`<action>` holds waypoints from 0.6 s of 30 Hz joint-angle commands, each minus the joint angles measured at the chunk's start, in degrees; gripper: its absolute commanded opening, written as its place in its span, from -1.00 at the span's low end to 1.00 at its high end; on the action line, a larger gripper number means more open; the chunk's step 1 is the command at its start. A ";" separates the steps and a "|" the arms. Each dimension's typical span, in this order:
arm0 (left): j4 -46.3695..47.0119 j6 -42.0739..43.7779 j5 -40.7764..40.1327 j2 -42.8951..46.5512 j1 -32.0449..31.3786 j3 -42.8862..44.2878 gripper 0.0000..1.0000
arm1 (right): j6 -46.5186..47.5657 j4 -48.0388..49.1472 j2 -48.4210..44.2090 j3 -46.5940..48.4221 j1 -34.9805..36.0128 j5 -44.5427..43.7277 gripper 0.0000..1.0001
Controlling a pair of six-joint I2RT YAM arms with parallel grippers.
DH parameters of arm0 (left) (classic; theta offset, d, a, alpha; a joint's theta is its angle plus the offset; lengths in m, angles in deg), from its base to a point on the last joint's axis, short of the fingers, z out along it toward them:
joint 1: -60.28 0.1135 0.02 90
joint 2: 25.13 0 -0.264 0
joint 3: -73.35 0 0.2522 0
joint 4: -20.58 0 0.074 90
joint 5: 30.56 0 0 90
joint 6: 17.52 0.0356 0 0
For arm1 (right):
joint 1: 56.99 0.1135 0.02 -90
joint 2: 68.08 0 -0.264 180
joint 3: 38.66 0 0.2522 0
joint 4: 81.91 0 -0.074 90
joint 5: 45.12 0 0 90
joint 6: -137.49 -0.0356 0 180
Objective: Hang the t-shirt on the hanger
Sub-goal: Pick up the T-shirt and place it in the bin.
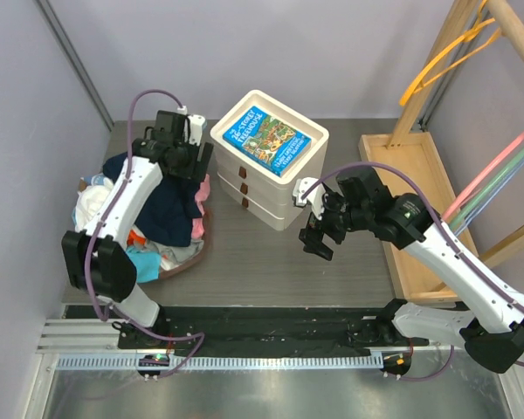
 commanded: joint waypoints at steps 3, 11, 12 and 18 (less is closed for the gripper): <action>4.80 -2.98 -5.08 -1.88 0.16 0.09 0.23 | -0.86 1.61 -0.31 0.20 -0.52 1.12 0.99; -0.47 -2.98 -2.28 6.97 0.42 5.79 -1.00 | -2.88 2.75 0.04 2.57 -0.70 1.29 0.99; -2.39 -3.07 -1.84 8.04 0.33 7.97 -1.00 | -3.15 2.84 0.30 3.01 -0.70 1.38 0.99; -11.45 -1.05 9.13 13.76 0.33 19.75 -1.00 | -5.69 7.22 0.92 6.44 -0.70 1.82 1.00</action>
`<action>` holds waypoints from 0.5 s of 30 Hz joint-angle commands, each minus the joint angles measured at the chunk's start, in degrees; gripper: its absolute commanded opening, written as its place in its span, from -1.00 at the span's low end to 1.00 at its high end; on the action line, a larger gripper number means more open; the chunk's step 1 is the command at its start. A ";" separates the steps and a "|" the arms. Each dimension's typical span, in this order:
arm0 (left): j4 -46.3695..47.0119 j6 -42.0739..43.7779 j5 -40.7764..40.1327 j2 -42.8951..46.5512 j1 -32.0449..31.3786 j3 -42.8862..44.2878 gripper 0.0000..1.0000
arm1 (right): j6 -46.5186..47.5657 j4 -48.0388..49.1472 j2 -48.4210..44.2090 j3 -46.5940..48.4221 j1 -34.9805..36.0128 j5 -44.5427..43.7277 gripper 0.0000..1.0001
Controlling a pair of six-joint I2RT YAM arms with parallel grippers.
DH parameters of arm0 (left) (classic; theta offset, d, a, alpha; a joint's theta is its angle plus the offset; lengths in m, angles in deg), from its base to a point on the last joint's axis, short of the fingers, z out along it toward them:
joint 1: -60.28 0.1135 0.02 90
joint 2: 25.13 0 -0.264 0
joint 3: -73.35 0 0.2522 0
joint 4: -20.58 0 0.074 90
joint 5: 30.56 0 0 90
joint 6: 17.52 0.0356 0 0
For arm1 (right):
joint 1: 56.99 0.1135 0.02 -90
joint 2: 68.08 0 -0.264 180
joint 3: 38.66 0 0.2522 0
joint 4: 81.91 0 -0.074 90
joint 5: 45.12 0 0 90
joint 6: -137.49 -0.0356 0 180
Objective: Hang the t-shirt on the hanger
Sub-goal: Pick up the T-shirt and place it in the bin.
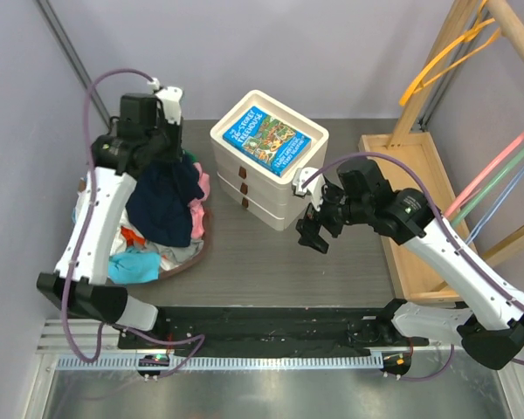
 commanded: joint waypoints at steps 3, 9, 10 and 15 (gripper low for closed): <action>-9.49 2.78 19.10 7.93 0.22 15.64 -1.00 | -4.68 13.00 -2.82 2.26 -0.11 1.23 0.99; -10.65 -1.85 39.38 8.11 -0.74 25.57 -1.00 | -10.12 29.53 -8.71 -4.42 -0.10 0.01 0.99; -10.03 -3.09 42.13 8.03 -0.83 26.45 -1.00 | -10.39 31.20 -8.90 -4.59 -0.10 -0.78 0.99; 8.01 -13.63 62.52 10.83 -0.83 23.31 -1.00 | -10.48 32.79 -9.34 -4.86 -0.10 -1.14 0.99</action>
